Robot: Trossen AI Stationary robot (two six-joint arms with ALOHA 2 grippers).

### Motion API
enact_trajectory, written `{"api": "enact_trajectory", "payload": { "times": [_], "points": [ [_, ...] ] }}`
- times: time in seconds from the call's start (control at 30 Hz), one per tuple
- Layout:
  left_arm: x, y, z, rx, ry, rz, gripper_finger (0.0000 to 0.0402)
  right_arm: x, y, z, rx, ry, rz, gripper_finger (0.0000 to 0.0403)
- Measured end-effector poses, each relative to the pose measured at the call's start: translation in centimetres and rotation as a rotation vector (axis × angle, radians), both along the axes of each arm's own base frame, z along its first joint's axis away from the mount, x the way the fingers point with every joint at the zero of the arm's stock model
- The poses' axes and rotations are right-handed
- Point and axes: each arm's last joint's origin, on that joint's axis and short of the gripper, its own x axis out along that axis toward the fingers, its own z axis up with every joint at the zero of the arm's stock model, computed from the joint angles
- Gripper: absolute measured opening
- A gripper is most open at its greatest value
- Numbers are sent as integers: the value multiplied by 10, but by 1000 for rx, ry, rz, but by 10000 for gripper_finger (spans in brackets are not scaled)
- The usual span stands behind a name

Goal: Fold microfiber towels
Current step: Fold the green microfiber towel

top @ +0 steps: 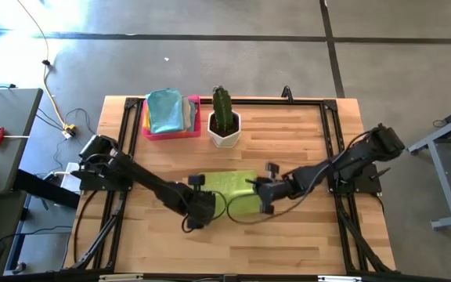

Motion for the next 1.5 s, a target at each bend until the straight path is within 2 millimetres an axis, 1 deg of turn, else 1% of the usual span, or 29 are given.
{"api": "enact_trajectory", "payload": {
  "times": [0.07, 0.13, 0.2, 0.27, 0.33, 0.43, 0.6, 0.9, 1.0, 1.1, 1.2, 1.27, 1.37, 1.5],
  "points": [
    [-1, 9, -1, 37, 34, 22, 0, 5, -9, -4, -12, 13, -22, 0],
    [4, 17, -6, 42, 36, 50, 0, 6, -17, -5, -35, 27, -30, 0],
    [3, 24, -13, 56, 85, 69, 1, 11, -23, -7, -40, 14, -36, 0],
    [9, 30, -21, 57, 91, 89, 1, 13, -28, -11, -49, 33, -49, 0],
    [7, 36, -29, 71, 146, 104, 1, 16, -33, -15, -53, 37, -62, 0],
    [9, 42, -38, 85, 171, 147, 1, 19, -37, -21, -85, 42, -79, 0],
    [8, 50, -41, 112, 204, 177, 1, 25, -41, -28, -109, 34, -84, 0],
    [7, 54, -41, 115, 214, 198, 3, 29, -44, -32, -160, 41, -65, 5],
    [7, 57, -41, 123, 203, 225, 3, 28, -46, -31, -210, 45, -65, 34],
    [7, 58, -41, 125, 203, 234, 10, 26, -47, -28, -262, 39, -94, 80],
    [7, 59, -41, 124, 202, 236, 23, 24, -50, -24, -319, 25, -158, 125],
    [7, 59, -41, 123, 200, 242, 32, 23, -51, -21, -327, 6, -199, 148],
    [7, 59, -41, 124, 202, 242, 46, 24, -49, -20, -228, -23, -224, 161],
    [7, 60, -41, 126, 203, 246, 68, 30, -39, -21, -61, -66, -155, 155]
  ]
}}
